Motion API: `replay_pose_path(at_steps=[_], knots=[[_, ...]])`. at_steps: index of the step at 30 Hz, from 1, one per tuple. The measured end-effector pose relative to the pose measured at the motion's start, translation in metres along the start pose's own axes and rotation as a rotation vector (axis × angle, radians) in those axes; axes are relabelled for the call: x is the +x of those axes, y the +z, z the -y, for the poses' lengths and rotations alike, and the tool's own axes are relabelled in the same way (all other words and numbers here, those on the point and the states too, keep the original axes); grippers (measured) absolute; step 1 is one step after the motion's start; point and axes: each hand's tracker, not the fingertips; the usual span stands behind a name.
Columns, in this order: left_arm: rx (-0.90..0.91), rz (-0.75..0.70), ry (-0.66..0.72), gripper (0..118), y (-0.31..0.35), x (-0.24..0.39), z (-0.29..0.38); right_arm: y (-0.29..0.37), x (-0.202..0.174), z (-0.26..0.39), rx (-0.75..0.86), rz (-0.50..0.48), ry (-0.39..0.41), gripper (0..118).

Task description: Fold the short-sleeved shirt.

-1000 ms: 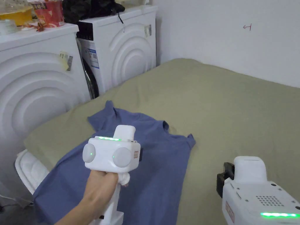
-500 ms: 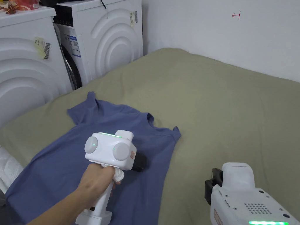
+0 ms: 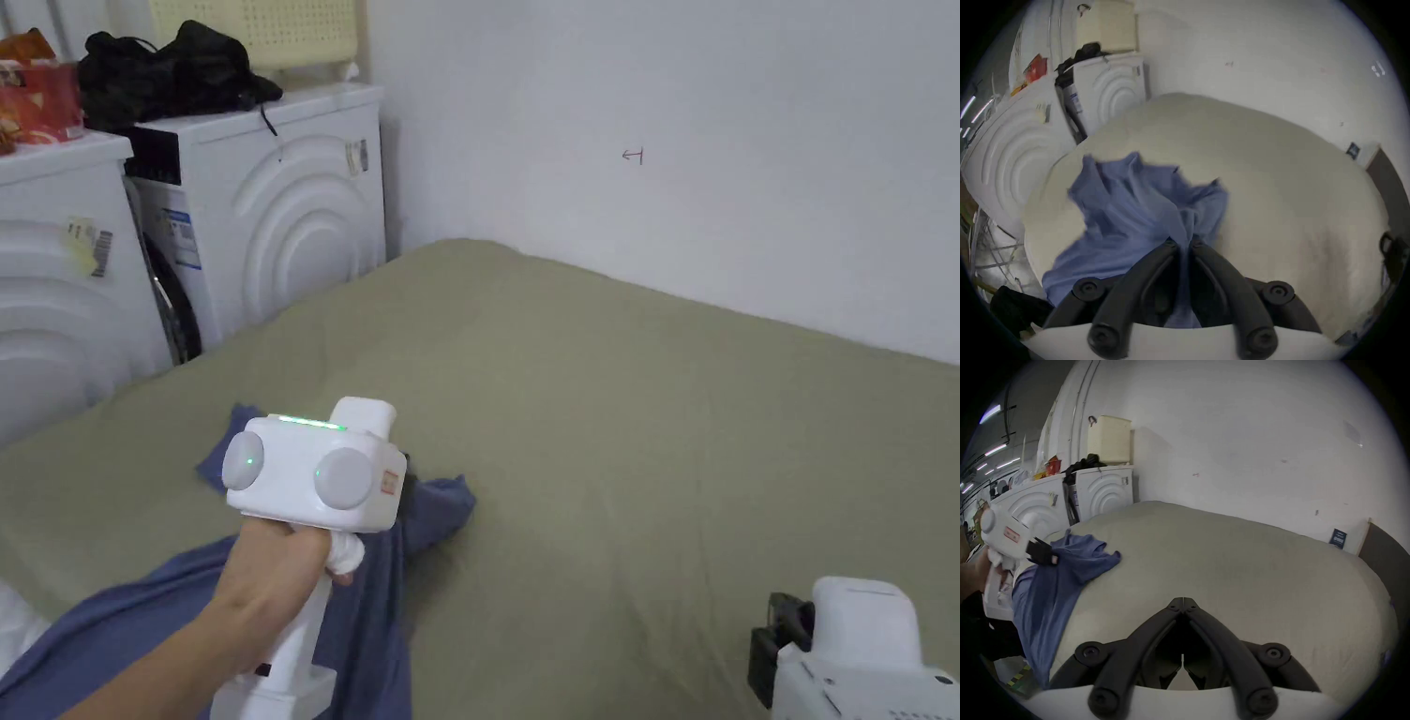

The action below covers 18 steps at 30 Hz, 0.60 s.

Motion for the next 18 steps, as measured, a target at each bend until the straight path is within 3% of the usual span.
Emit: replay_pose_path(at_steps=[10, 18], knots=[[0.141, 0.298, -0.191, 4, 0.087, 0.204, -0.045, 0.1, 0.135, 0.004, 0.064, 0.252, -0.072, 0], [0.125, 0.571, -0.318, 4, 0.098, 0.382, -0.039, 0.15, 0.218, 0.013, 0.085, 0.426, -0.12, 0]])
